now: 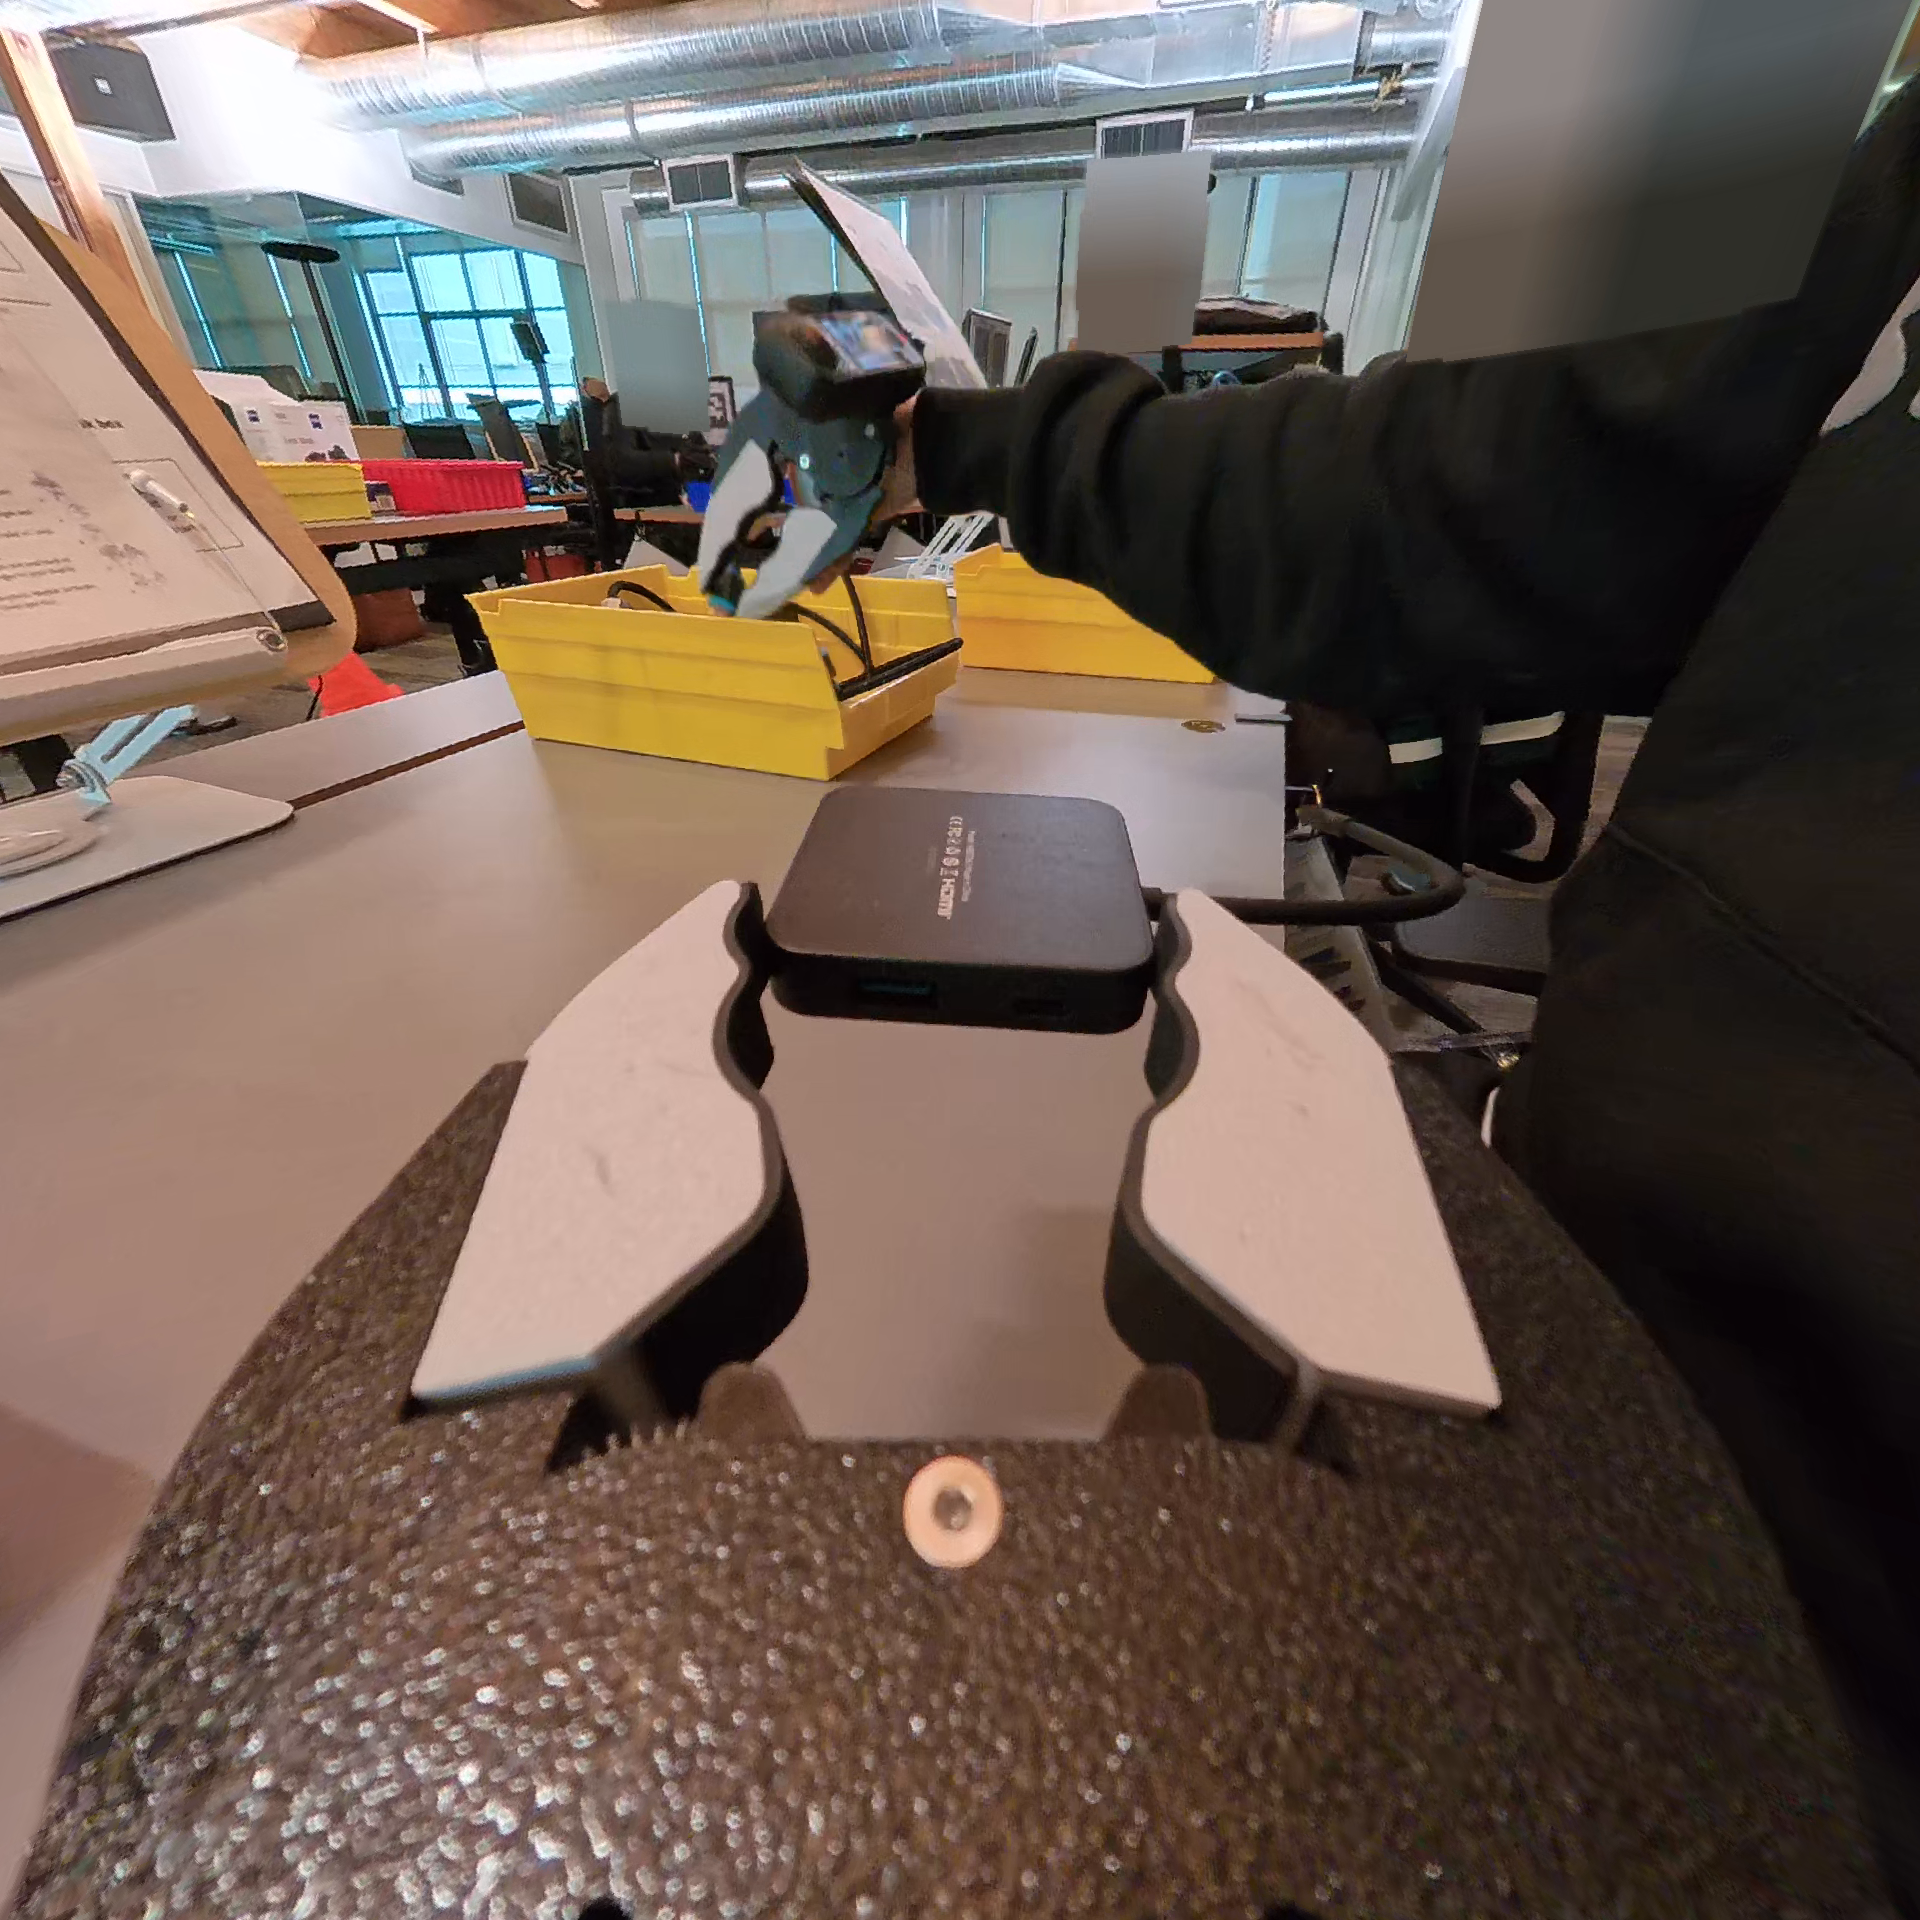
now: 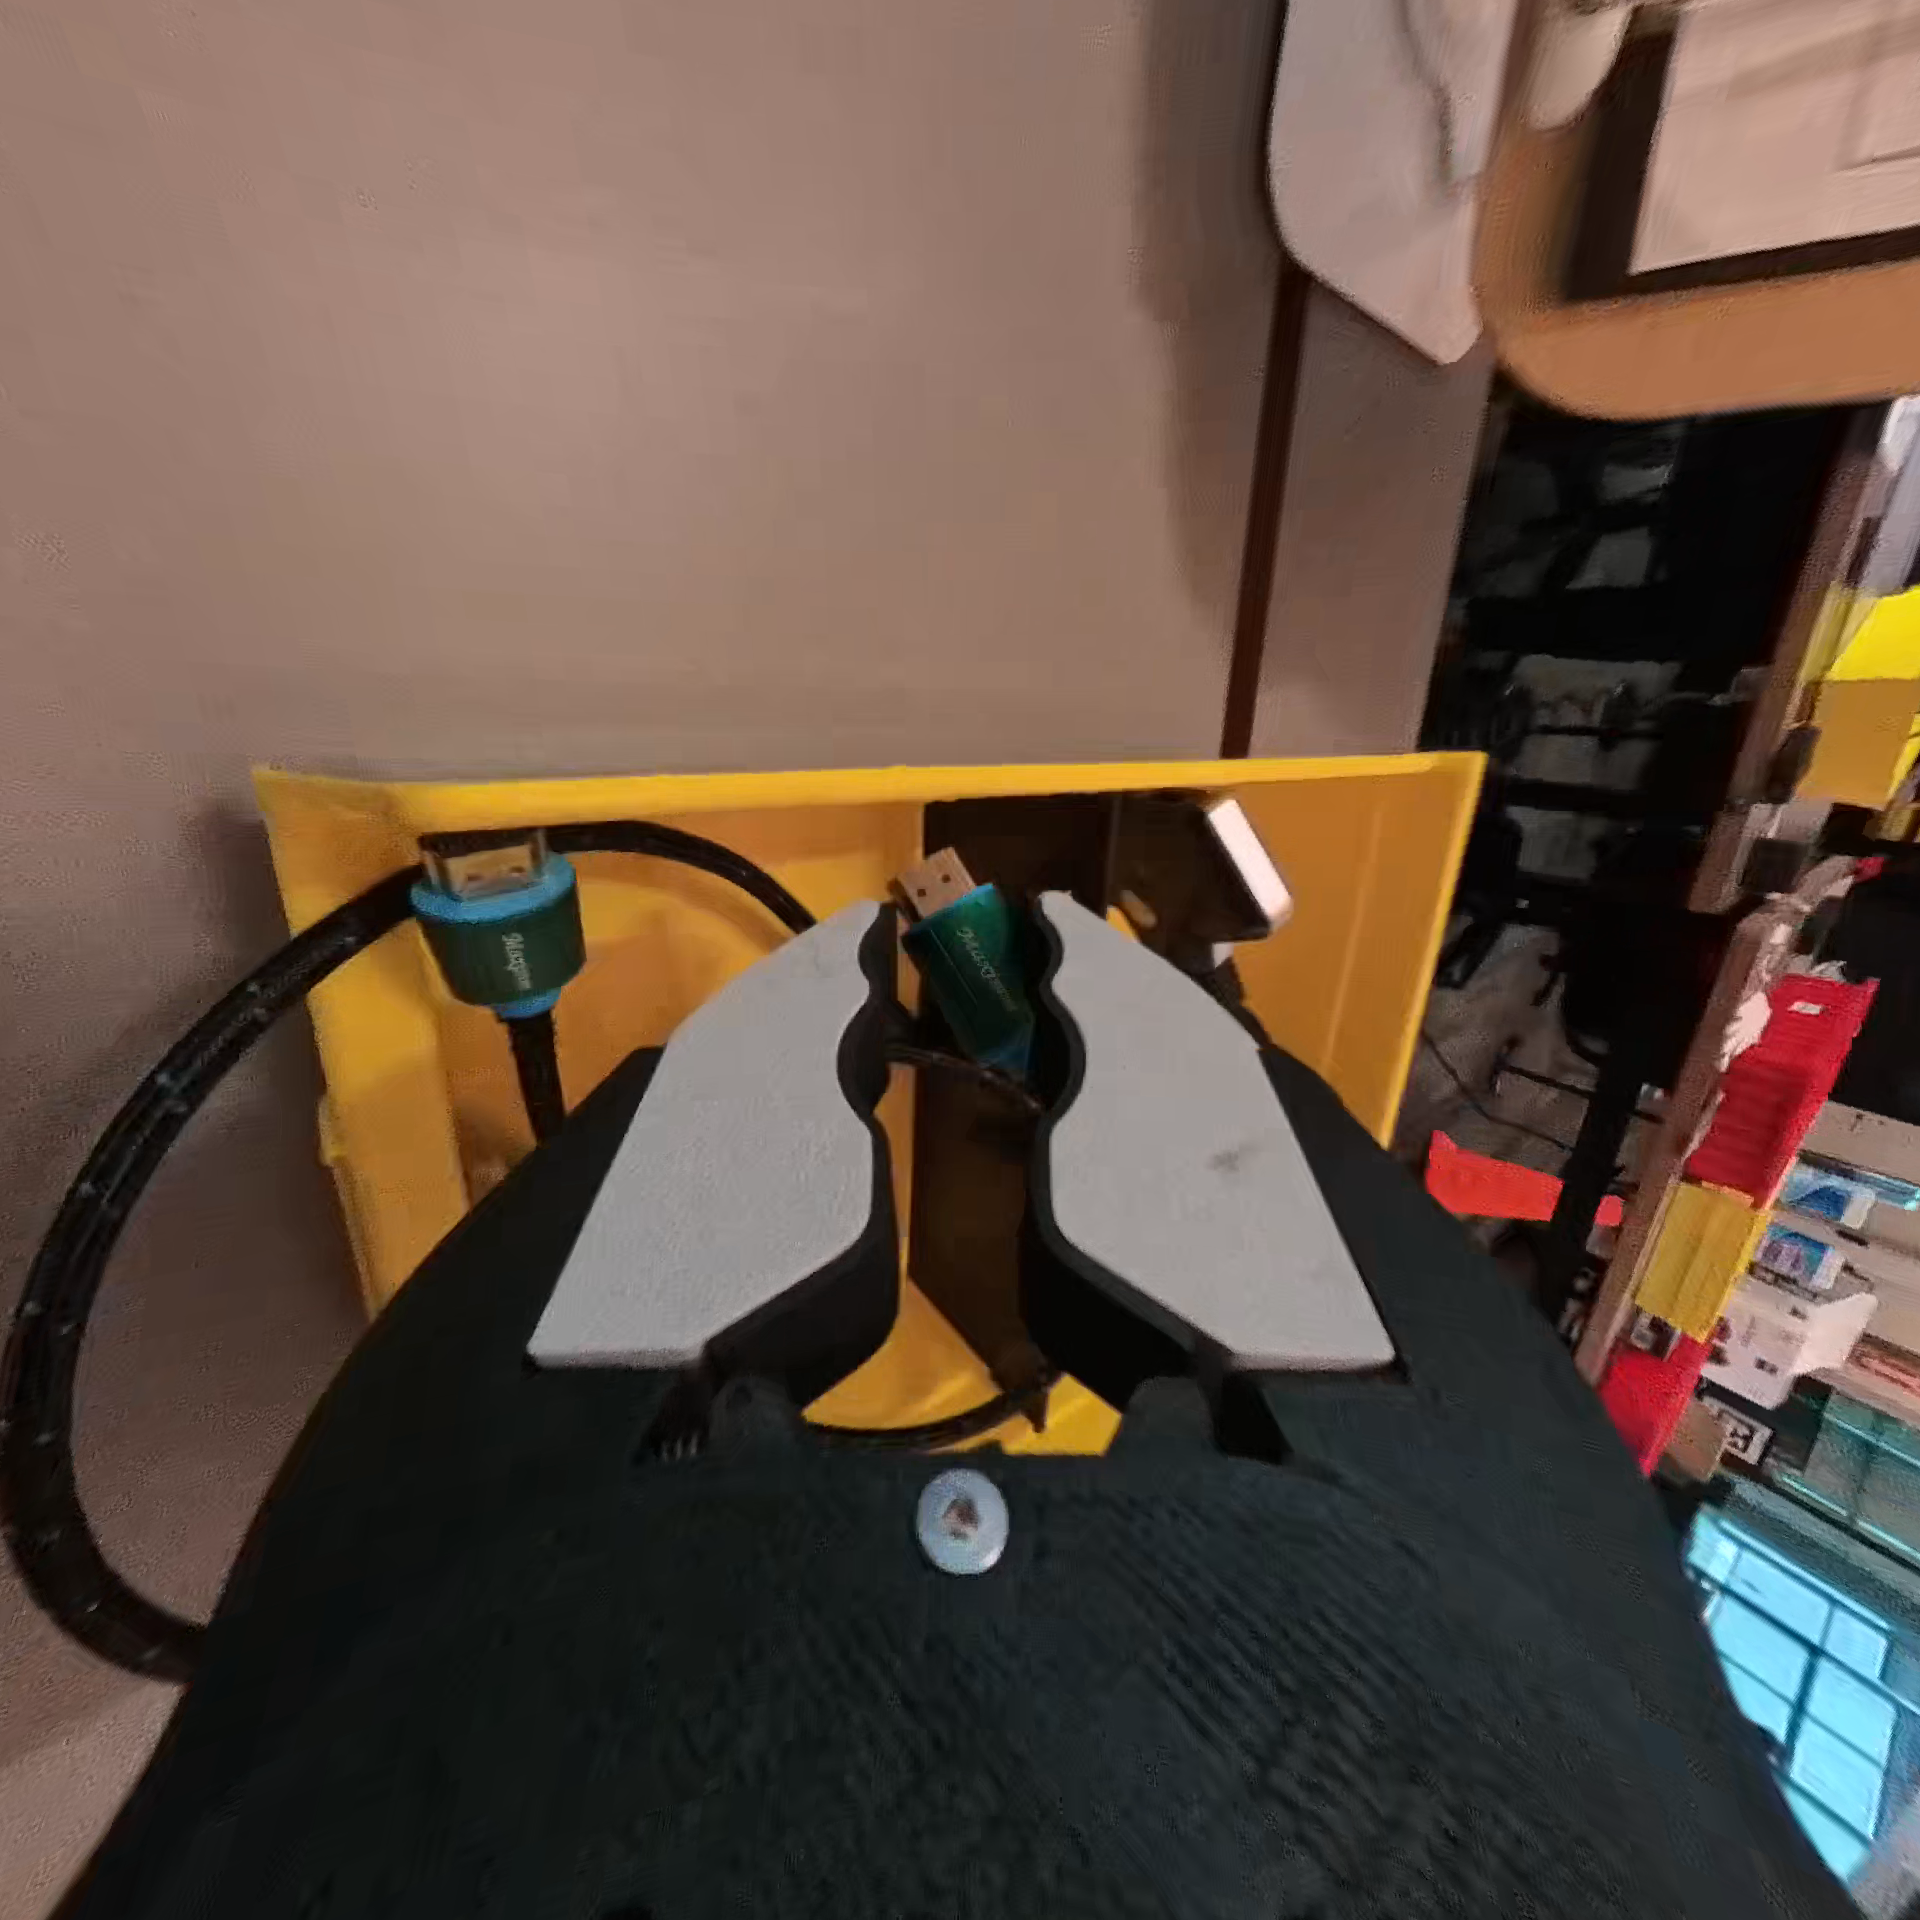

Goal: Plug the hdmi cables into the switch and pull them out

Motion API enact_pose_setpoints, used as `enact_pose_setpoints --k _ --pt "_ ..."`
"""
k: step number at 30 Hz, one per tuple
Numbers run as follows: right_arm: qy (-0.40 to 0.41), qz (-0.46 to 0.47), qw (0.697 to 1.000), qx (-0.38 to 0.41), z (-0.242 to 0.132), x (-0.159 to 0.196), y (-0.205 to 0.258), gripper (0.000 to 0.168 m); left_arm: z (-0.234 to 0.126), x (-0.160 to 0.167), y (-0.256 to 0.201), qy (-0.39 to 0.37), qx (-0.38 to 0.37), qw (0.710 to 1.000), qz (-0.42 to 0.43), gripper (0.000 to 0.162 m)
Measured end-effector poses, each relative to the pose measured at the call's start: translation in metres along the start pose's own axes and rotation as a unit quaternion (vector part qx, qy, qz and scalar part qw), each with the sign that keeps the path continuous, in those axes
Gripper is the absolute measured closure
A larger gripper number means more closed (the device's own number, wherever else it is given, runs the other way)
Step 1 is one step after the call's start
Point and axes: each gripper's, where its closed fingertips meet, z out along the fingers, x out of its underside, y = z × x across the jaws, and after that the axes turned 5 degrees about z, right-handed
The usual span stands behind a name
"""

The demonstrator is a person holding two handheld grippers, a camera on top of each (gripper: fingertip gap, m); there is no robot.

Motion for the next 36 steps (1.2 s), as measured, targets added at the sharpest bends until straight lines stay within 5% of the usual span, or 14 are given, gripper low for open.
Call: enact_pose_setpoints --k 6,9,11,13,17,21,23,25,27,28,29,33,36 --pt "0.051 0.088 0.994 -0.045 0.017 0.018 0.023 0.123 -0.009 -0.001 0.000 -0.006 -0.007 1.000 -0.006 0.091" --pt "0.019 0.123 0.992 -0.026 -0.011 0.010 0.011 0.117 -0.009 -0.002 0.001 -0.010 -0.010 1.000 -0.002 0.091" --pt "-0.015 0.244 0.970 0.015 -0.040 0.002 -0.009 0.098 -0.008 -0.004 0.002 -0.014 -0.014 1.000 0.003 0.091" --pt "-0.106 0.406 0.907 -0.023 -0.066 -0.033 -0.008 0.073 -0.005 -0.007 0.003 -0.018 -0.017 1.000 0.013 0.091" --pt "-0.341 0.519 0.724 -0.301 -0.123 -0.163 0.056 0.095 0.014 -0.017 0.008 -0.028 -0.014 0.999 0.043 0.091" --pt "-0.307 0.501 0.638 -0.498 -0.132 -0.242 0.151 0.096 0.051 -0.029 0.008 -0.036 0.003 0.996 0.083 0.091" --pt "-0.313 0.503 0.562 -0.577 -0.146 -0.277 0.174 0.096 0.069 -0.032 0.005 -0.033 0.009 0.992 0.117 0.091" --pt "-0.311 0.486 0.517 -0.633 -0.156 -0.300 0.193 0.116 0.082 -0.033 0.000 -0.027 0.013 0.989 0.142 0.092" --pt "-0.290 0.458 0.539 -0.645 -0.152 -0.313 0.215 0.116 0.090 -0.033 -0.003 -0.022 0.007 0.986 0.164 0.092" --pt "-0.287 0.448 0.559 -0.636 -0.146 -0.316 0.221 0.125 0.092 -0.031 -0.002 -0.017 -0.003 0.984 0.178 0.091" --pt "-0.300 0.434 0.565 -0.634 -0.145 -0.318 0.222 0.151 0.093 -0.028 0.001 -0.006 -0.019 0.981 0.194 0.092" --pt "-0.279 0.437 0.593 -0.616 -0.126 -0.316 0.218 0.153 0.093 -0.014 0.014 0.032 -0.080 0.973 0.214 0.092" --pt "-0.269 0.439 0.659 -0.548 -0.110 -0.294 0.194 0.153 0.090 -0.009 0.019 0.018 -0.100 0.981 0.168 0.081"
